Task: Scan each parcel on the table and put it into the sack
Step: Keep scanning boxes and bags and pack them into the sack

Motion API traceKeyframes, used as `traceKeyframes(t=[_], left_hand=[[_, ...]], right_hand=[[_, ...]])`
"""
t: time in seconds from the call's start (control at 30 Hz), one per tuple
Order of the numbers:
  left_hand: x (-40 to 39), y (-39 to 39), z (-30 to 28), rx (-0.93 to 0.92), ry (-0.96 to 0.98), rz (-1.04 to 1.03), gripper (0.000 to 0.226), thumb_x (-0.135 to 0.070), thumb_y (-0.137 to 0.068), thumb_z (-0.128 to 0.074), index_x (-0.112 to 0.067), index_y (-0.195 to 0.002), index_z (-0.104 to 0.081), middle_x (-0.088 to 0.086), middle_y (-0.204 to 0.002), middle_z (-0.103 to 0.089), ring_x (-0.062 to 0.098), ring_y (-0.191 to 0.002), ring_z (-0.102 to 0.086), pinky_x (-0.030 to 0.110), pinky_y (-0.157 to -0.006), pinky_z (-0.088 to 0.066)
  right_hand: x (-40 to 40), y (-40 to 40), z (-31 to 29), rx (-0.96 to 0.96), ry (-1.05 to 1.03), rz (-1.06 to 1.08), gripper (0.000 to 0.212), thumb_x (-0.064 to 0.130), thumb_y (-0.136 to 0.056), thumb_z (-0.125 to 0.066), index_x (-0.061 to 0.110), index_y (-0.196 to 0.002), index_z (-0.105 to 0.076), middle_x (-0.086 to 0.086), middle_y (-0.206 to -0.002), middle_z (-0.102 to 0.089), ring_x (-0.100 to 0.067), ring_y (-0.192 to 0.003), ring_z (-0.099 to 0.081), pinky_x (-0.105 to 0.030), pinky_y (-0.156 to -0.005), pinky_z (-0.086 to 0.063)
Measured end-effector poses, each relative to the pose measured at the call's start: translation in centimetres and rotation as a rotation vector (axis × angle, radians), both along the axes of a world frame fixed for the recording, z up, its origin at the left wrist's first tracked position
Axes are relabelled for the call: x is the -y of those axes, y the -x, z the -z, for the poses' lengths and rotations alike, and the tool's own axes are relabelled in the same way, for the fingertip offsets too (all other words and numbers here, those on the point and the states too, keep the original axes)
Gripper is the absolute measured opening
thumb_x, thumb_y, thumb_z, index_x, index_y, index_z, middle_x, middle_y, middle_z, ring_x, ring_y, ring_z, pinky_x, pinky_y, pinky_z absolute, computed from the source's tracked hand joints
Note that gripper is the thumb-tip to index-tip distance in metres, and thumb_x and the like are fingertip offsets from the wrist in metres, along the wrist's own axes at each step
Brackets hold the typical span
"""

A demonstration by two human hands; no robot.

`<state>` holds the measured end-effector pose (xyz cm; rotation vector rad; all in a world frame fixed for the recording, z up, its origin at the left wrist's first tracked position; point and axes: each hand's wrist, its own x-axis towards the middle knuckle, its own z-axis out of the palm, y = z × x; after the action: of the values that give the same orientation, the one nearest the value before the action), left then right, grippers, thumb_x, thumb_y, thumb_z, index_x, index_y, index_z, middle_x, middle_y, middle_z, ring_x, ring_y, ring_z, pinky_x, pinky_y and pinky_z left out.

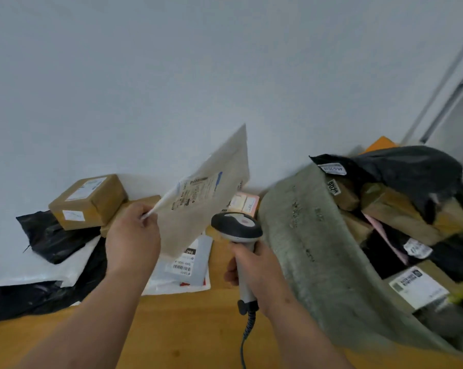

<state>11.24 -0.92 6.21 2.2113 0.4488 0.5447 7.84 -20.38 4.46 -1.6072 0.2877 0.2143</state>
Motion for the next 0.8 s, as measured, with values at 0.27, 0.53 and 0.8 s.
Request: traceKeyframes(t=[0.27,0.53,0.8], left_hand=[[2.6,-0.3,-5.2,0.203,0.142,0.088,0.014,-0.015,-0.093,-0.055,-0.021,-0.094,-0.067,-0.002,-0.09,-0.065,0.023,-0.085,-0.059,0.041,-0.076,-0.052],[8.2,-0.1,-9.9,0.393,0.139,0.255,0.017,-0.012,-0.093,-0.056,-0.015,-0.099,-0.071,-0.004,-0.103,-0.064,0.011,-0.09,-0.052,0.021,-0.078,-0.039],[18.4,-1.8,-14.9,0.686,-0.051,0.46,0.021,-0.002,-0.09,-0.056,-0.006,-0.102,-0.073,0.004,-0.1,-0.065,0.023,-0.101,-0.058,0.021,-0.082,-0.036]], right_hand=[[2.2,2.6,-5.2,0.161,-0.063,0.211,0.014,0.021,-0.091,-0.063,0.008,-0.087,-0.064,-0.005,-0.065,-0.065,-0.017,-0.056,-0.067,-0.026,-0.056,-0.055],[6.3,6.5,-6.9,0.247,-0.164,0.436,0.008,0.019,-0.094,-0.063,0.013,-0.09,-0.063,-0.005,-0.064,-0.063,-0.024,-0.063,-0.065,-0.028,-0.057,-0.056],[14.0,7.4,-9.0,0.355,-0.173,0.567,0.005,0.018,-0.094,-0.064,0.014,-0.093,-0.061,-0.006,-0.064,-0.065,-0.021,-0.056,-0.066,-0.035,-0.061,-0.056]])
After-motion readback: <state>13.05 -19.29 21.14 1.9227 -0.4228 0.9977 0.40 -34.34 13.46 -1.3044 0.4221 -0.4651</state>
